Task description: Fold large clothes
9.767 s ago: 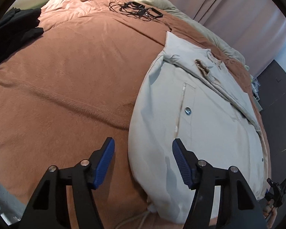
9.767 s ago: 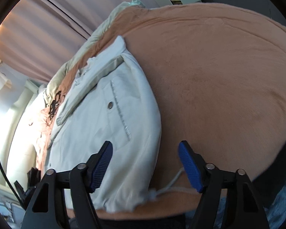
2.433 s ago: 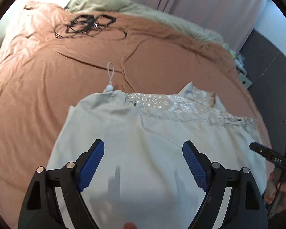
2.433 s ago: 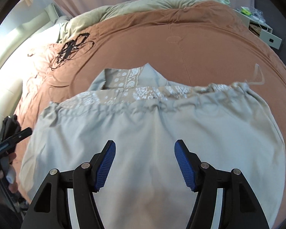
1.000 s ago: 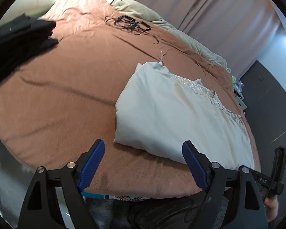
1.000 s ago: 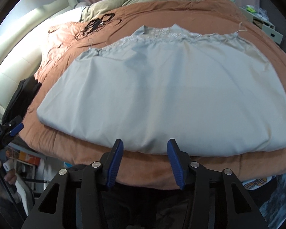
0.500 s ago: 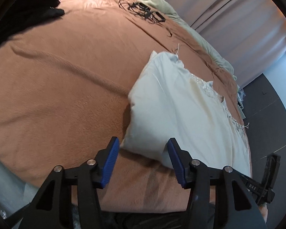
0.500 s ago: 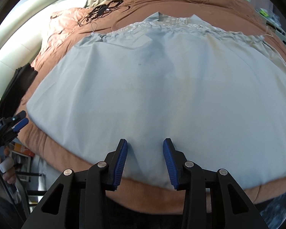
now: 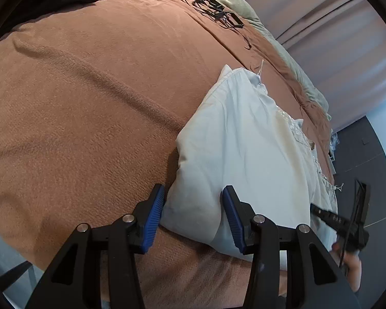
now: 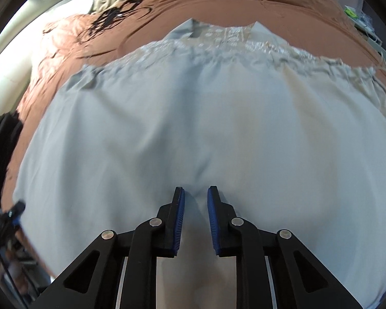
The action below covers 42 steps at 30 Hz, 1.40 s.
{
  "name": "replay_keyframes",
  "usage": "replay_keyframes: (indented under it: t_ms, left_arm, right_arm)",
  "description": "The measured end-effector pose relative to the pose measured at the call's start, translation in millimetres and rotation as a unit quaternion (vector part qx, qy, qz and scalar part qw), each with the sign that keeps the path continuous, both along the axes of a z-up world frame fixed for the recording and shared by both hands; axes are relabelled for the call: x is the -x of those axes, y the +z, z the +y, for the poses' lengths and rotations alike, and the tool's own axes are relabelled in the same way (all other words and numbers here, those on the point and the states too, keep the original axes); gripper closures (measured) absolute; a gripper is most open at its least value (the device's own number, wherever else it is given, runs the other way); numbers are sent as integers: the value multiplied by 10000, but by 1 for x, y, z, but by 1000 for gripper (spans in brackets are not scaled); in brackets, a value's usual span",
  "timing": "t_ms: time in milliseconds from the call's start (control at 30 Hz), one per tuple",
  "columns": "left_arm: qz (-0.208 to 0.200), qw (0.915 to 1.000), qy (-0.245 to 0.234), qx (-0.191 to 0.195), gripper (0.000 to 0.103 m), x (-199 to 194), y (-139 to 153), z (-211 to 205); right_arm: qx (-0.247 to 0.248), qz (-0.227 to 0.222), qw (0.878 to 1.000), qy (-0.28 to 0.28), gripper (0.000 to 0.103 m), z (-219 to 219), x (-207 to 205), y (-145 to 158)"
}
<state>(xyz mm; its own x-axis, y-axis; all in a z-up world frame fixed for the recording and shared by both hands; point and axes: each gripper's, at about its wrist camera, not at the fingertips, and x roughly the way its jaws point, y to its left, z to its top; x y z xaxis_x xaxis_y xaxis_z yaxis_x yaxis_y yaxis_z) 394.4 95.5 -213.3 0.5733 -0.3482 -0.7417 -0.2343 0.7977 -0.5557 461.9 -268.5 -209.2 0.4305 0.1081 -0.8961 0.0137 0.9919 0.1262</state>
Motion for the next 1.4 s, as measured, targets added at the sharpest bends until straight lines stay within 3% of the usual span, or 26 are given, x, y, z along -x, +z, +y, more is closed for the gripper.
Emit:
replay_keyframes:
  t_ms: [333,733,900,1100,1267,1400]
  left_arm:
    - [112,9996,95,261,55,6,-1,8]
    - [325,9946,262,950,55,4,-10,17]
    - [338,9959,141,824,55,-6,-10,13]
    - [407,9983,-10,424,56,-11,-6,6]
    - [353,9983,12,461,72,-2,0,11]
    - [78,9990,7,451,81,4,19,6]
  right_arm:
    - [534,-42,9984,-175,88,-6,-78,1]
    - [419,153,9987,-226,88,-14,-130,4]
    - [377,-16,9992,-90,83,-12,-106,27]
    - [-349,-291,9990,20,83,-30,-35,54]
    - [-642,-364,9972,124,83,-39,21,54]
    - [-1103,-321,9933,82,83,-51,58,48]
